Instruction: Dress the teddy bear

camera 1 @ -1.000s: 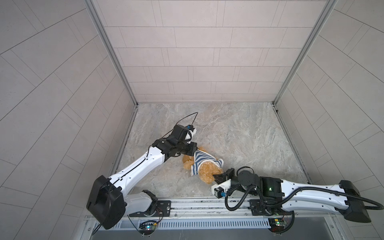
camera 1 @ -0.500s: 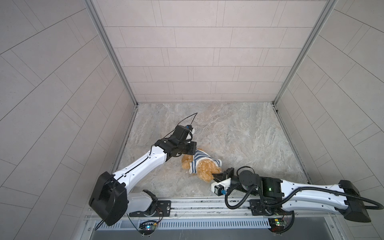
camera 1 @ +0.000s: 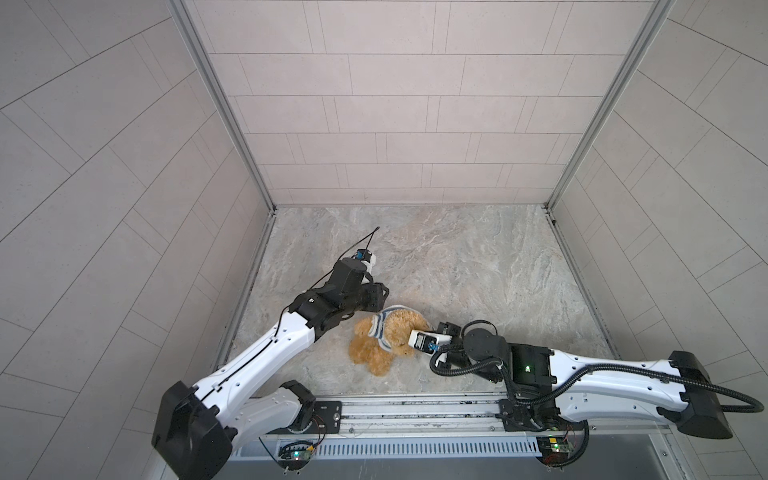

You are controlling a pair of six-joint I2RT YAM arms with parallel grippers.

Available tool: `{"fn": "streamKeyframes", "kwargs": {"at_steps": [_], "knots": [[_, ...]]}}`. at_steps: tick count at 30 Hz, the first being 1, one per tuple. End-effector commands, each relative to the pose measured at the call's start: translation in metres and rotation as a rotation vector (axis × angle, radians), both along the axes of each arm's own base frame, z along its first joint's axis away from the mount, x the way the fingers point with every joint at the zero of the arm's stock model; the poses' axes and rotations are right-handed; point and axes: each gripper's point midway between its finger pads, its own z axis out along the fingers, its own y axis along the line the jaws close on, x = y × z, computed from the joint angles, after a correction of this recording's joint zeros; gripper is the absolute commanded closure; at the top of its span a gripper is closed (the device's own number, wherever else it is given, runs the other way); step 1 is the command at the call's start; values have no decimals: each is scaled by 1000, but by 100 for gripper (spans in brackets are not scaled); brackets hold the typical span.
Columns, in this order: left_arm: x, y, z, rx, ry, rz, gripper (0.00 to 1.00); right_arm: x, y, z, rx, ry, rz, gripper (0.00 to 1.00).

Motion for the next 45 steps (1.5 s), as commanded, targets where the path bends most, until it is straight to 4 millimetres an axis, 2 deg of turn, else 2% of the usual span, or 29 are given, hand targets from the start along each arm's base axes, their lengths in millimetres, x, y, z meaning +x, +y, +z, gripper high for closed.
{"fn": "streamKeyframes", "kwargs": {"at_steps": [1, 7, 13, 17, 22, 26, 29, 33, 39, 45], "knots": [[-15, 12, 4, -25, -15, -8, 48, 2, 5, 18, 66, 73, -23, 100], [-44, 22, 13, -99, -40, -31, 47, 17, 4, 20, 96, 188, -78, 100], [-60, 33, 23, -190, -139, -17, 43, 43, -1, 25, 218, 365, -177, 100], [-62, 29, 16, -314, -120, 28, 43, 70, -12, 26, 314, 460, -329, 100], [-66, 14, 20, -470, -165, 35, 41, 85, -11, 20, 362, 523, -416, 100], [-66, 1, 8, -484, -147, 38, 40, 94, -5, 25, 514, 542, -427, 100], [-68, -16, 6, -512, -146, 15, 40, 100, 4, 24, 549, 563, -436, 100], [-71, -31, -7, -443, -139, 2, 41, 108, 8, 29, 628, 564, -446, 100], [-67, -43, -30, -432, -105, 42, 42, 111, 21, 30, 639, 575, -420, 100], [-57, -38, -45, -438, -97, 141, 42, 113, 16, 34, 683, 564, -436, 100]]}}
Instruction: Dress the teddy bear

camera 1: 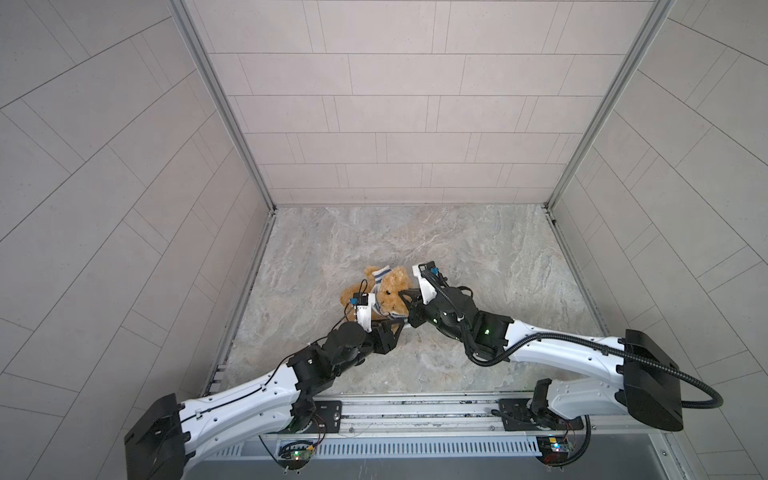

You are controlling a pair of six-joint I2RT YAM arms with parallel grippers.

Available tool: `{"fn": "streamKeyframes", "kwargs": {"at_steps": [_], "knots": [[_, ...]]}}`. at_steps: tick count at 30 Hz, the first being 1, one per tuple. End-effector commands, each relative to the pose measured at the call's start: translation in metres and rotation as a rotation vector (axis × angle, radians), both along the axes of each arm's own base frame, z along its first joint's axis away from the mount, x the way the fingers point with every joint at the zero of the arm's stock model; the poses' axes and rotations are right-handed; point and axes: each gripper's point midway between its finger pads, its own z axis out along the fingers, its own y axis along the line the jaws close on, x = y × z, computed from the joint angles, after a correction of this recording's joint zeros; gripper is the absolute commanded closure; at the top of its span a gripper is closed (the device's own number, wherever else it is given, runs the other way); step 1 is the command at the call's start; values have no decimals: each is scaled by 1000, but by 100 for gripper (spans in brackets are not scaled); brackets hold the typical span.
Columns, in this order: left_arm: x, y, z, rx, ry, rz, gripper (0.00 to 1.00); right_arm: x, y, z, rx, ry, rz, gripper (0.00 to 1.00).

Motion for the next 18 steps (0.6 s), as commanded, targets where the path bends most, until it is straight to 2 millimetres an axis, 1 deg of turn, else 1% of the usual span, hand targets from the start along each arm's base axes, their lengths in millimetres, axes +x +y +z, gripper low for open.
{"fn": "streamKeyframes", "kwargs": {"at_steps": [1, 7, 11, 14, 18], "knots": [[11, 3, 6, -48, -14, 82, 43, 5, -1, 37, 140, -53, -41, 100], [12, -10, 7, -60, -10, 47, 45, 5, 3, 29, 152, -38, -36, 100], [12, -12, 0, -41, -1, 43, 53, 4, 7, 28, 162, -35, -27, 100], [12, -15, 0, -52, -5, 30, 58, 4, 9, 26, 159, -32, -14, 100], [12, -23, 5, -24, -20, -7, 58, 3, 10, 22, 168, -25, -10, 100]]}}
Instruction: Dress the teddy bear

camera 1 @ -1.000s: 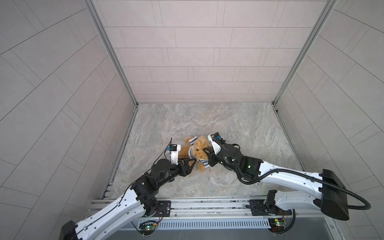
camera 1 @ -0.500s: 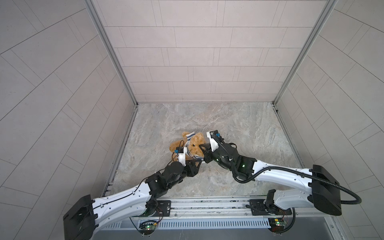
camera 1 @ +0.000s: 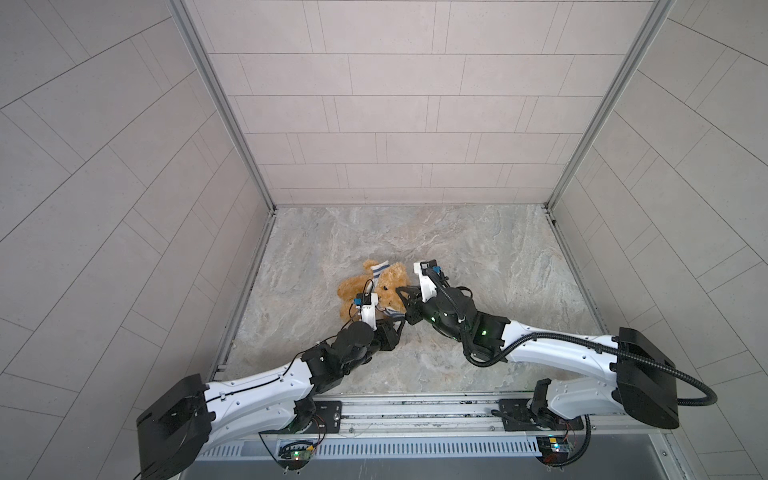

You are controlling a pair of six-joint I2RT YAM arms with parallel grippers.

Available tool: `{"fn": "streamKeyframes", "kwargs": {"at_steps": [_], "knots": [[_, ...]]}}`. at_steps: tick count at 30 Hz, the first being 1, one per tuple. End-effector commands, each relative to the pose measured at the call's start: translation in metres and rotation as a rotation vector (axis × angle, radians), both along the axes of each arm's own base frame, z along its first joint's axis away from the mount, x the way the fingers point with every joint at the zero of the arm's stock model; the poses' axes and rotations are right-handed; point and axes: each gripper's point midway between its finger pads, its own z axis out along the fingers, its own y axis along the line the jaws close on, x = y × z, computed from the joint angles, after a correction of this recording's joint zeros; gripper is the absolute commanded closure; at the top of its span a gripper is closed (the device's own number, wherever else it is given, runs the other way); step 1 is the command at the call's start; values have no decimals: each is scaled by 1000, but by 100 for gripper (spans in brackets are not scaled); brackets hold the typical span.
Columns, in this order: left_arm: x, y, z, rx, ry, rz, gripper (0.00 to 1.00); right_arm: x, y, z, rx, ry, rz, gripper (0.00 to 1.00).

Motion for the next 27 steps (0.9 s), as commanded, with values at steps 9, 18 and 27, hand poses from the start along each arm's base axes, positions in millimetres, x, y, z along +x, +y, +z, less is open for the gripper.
{"fn": "streamKeyframes", "kwargs": {"at_steps": [9, 18, 27], "knots": [[1, -9, 15, 22, -44, -40, 89, -5, 2, 21, 115, -32, 11, 100], [4, 29, -18, 146, 1, 78, 100, -11, -6, 39, 132, -65, 26, 100], [10, 57, -31, 150, 45, 112, 100, -15, -21, 61, 129, -86, 19, 100]]}}
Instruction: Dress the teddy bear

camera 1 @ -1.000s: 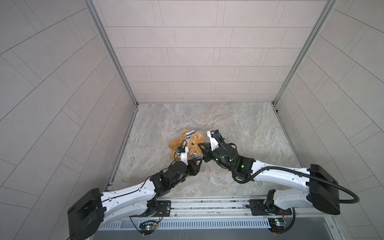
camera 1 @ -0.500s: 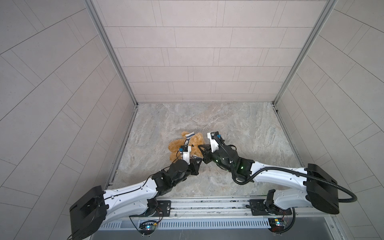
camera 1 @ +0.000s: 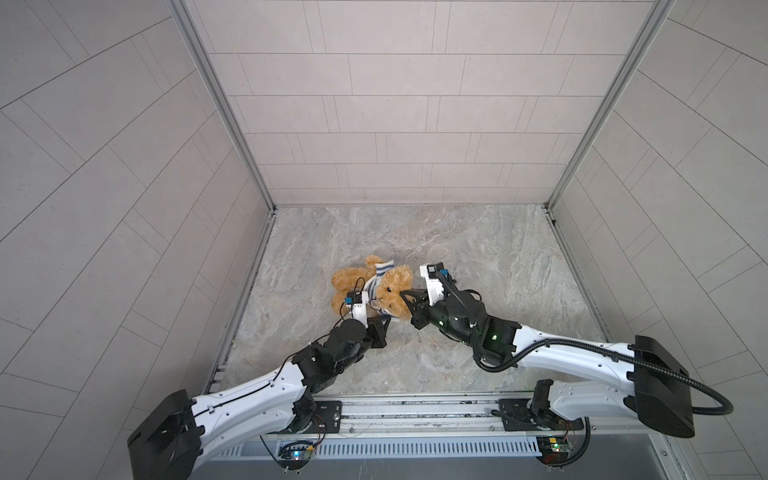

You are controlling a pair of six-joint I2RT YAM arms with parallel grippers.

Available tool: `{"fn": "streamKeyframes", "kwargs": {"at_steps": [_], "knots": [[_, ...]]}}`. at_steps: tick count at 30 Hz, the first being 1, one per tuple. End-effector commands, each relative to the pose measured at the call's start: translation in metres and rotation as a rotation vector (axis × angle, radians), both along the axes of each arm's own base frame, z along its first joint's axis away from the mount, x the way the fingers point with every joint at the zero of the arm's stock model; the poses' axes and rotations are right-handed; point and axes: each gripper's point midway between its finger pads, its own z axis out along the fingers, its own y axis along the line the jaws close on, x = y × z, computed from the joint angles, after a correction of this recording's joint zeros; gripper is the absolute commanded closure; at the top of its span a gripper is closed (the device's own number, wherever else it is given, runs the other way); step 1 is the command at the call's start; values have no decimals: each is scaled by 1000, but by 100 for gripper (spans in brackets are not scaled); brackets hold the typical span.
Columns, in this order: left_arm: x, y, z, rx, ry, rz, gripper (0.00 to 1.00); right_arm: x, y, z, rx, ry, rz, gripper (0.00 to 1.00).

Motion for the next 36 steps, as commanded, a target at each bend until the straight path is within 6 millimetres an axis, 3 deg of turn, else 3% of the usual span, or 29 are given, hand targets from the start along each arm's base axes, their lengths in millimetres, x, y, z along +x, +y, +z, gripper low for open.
{"fn": "streamKeyframes", "kwargs": {"at_steps": [1, 11, 18, 21, 24, 28, 31, 36], "knots": [[-4, 18, -20, 85, 43, 19, 100, 0, -8, 47, 95, -72, -17, 100], [-2, 25, -16, 113, 21, 21, 99, -3, -8, 43, 72, -88, 13, 100], [-6, 15, 4, 96, -36, -54, 69, 3, 6, 29, 62, -78, 154, 100], [-10, 13, 9, 77, -54, -83, 63, -7, 9, 26, -31, -163, 252, 100], [-16, 13, 18, 77, -71, -116, 60, -15, 0, 18, -175, -262, 296, 100], [-21, 24, 53, 105, -132, -122, 51, -33, -12, 19, -286, -393, 378, 100], [-22, 32, 88, 140, -176, -128, 51, -48, -17, 16, -331, -464, 450, 100], [-21, 43, 128, 100, -198, -103, 46, -61, -21, 4, -409, -540, 523, 100]]}}
